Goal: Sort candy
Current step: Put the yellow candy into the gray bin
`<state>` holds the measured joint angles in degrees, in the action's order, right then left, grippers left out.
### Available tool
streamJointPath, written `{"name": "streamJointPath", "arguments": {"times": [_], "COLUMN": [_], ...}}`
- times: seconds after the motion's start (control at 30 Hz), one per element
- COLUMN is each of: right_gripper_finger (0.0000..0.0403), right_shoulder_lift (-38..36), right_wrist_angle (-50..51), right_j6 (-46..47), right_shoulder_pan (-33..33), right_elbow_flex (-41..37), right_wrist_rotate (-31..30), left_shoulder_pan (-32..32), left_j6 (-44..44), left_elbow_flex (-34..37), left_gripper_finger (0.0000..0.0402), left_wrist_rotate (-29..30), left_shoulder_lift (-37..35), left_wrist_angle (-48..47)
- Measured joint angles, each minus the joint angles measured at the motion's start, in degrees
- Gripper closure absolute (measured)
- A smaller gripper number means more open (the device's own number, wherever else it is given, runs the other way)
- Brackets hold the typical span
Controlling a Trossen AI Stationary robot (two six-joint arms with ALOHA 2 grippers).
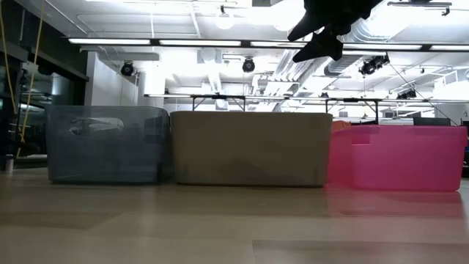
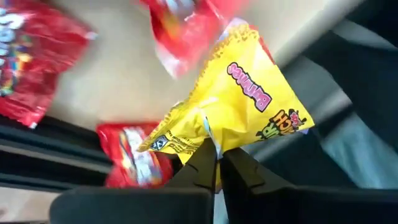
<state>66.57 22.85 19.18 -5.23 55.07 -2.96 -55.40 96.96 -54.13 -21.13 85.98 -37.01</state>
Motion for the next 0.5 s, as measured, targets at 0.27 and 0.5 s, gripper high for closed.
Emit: {"name": "streamJointPath", "arguments": {"times": [0.27,0.5], "right_gripper_finger": [0.0126,0.0126], "right_shoulder_lift": [0.0,0.0], "right_wrist_angle": [0.0,-1.1], "right_j6": [-0.2,0.0], "right_shoulder_pan": [0.0,0.0], "right_elbow_flex": [0.0,0.0], "right_wrist_rotate": [0.0,0.4], "left_shoulder_pan": [2.8,16.0], "left_j6": [-12.8,-35.1], "left_elbow_flex": [0.0,0.0], "left_gripper_finger": [0.0401,0.0401], "left_wrist_rotate": [2.5,23.4], "left_shoulder_lift": [-18.0,-23.9], "left_wrist_angle": [0.0,-1.5]}}
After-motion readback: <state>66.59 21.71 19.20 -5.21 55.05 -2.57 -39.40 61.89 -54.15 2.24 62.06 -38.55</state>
